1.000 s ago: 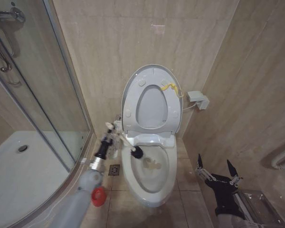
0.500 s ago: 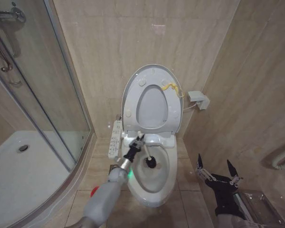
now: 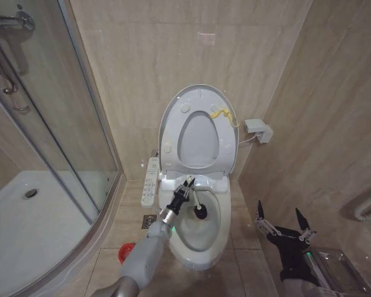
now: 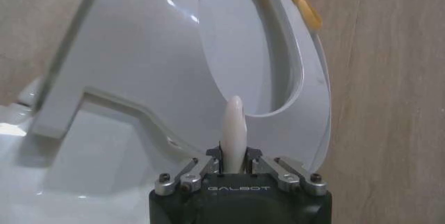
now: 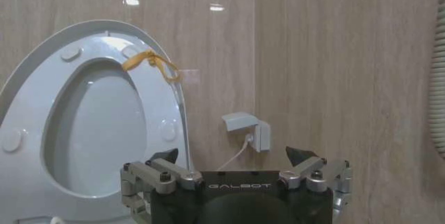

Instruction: Open the toilet lid, clean the toilet bowl with a toilet brush, close the toilet lid, and flush.

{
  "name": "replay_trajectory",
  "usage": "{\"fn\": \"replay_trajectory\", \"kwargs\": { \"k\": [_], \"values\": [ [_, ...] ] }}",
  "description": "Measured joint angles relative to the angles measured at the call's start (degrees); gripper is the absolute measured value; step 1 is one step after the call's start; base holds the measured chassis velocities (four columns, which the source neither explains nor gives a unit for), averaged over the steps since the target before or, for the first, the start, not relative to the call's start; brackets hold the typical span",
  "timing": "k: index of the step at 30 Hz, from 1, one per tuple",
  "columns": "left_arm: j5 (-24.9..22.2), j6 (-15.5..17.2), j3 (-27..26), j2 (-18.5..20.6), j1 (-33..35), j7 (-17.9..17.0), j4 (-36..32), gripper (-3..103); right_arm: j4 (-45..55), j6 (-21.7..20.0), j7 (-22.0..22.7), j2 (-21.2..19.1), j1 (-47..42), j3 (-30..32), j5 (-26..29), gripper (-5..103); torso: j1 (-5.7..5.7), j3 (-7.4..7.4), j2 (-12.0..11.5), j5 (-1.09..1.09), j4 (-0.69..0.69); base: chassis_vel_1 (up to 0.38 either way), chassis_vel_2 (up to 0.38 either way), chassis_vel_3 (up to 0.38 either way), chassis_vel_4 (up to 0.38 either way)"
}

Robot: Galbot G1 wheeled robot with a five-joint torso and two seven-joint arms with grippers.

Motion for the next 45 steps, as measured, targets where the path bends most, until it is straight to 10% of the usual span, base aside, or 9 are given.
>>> {"fn": "replay_trajectory", "kwargs": {
  "k": [20, 45],
  "values": [
    [-17.72, 8.64, 5.36, 2.77, 16.60, -17.39, -20.42, 19, 0.00, 0.00, 0.00, 0.00, 0.00, 0.00, 0.00, 100, 0.04, 0.06, -0.07, -0.11, -0.09, 0.000, 0.000, 0.000, 0.000],
    [-11.92, 11.05, 6.62, 11.65, 21.75, -18.23, -27.79, 17, 0.00, 0.00, 0.01, 0.00, 0.00, 0.00, 0.00, 100, 0.02, 0.05, -0.04, -0.08, -0.08, 0.000, 0.000, 0.000, 0.000]
  ]
}}
